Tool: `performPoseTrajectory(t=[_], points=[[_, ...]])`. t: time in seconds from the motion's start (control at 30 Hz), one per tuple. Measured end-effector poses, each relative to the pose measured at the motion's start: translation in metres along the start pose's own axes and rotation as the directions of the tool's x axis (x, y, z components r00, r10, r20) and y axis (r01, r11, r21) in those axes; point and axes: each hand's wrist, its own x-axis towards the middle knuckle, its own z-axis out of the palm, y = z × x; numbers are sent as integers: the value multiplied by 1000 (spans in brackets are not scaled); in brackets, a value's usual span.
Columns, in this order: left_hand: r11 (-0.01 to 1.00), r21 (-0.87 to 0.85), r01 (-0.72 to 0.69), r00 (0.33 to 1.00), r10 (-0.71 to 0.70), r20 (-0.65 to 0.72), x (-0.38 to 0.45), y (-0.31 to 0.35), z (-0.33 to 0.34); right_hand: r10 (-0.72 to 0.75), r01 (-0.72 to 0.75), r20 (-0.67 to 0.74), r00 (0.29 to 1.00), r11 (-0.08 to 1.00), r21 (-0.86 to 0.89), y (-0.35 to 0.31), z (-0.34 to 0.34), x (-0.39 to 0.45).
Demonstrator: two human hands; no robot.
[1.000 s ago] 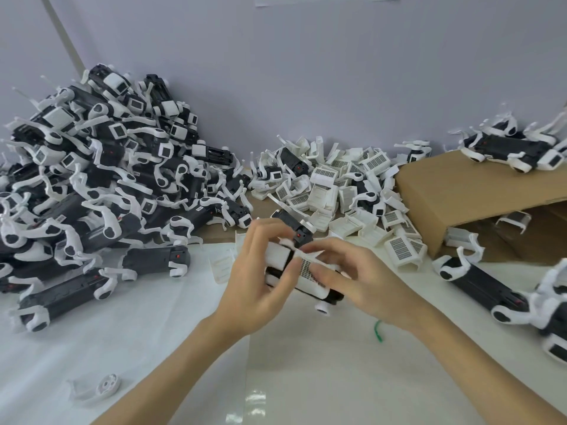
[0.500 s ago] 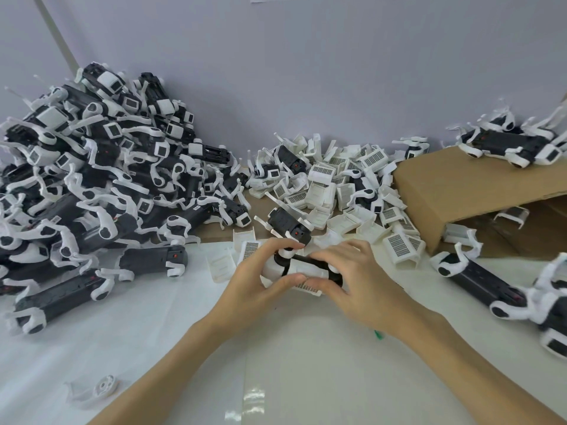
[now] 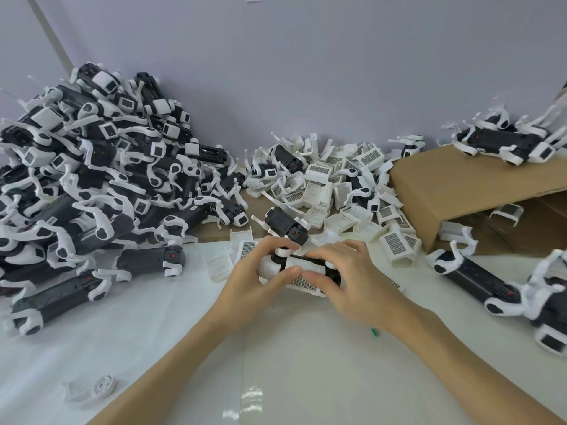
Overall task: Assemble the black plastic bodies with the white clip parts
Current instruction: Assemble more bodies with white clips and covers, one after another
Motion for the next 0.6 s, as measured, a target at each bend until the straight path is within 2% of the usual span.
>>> performPoseTrajectory(t=[0.07,0.1,0.17,0.23,0.27,0.3,0.37,0.47,0.53,0.6], points=[[994,94,-49,998,52,-38,-1,1,0,117,-121,31,993,975,188,-1,-4,1],[978,182,-101,993,110,-44,-1,2,-1,187,-190,43,981,923,333,-1,-7,3],[904,364,-225,973,227,38,-1,6,-2,334,-326,111,936,705,629,3,-15,7],[846,411,-339,940,323,110,0,9,-1,380,-444,287,880,438,782,5,-19,9],[847,383,-369,928,356,106,1,10,1,363,-485,357,861,376,789,4,-19,9],[858,348,-378,924,371,87,1,10,3,344,-507,394,852,360,783,3,-17,9],[902,289,-321,945,325,38,0,10,6,340,-492,373,863,404,771,5,-14,9],[959,253,-126,989,142,-47,-3,5,8,284,-340,200,938,630,698,9,-18,7],[970,237,-58,994,78,-77,-2,2,8,182,-232,147,972,823,518,8,-20,4],[970,236,-49,995,68,-75,-2,0,8,156,-196,147,977,928,317,3,-16,3]])
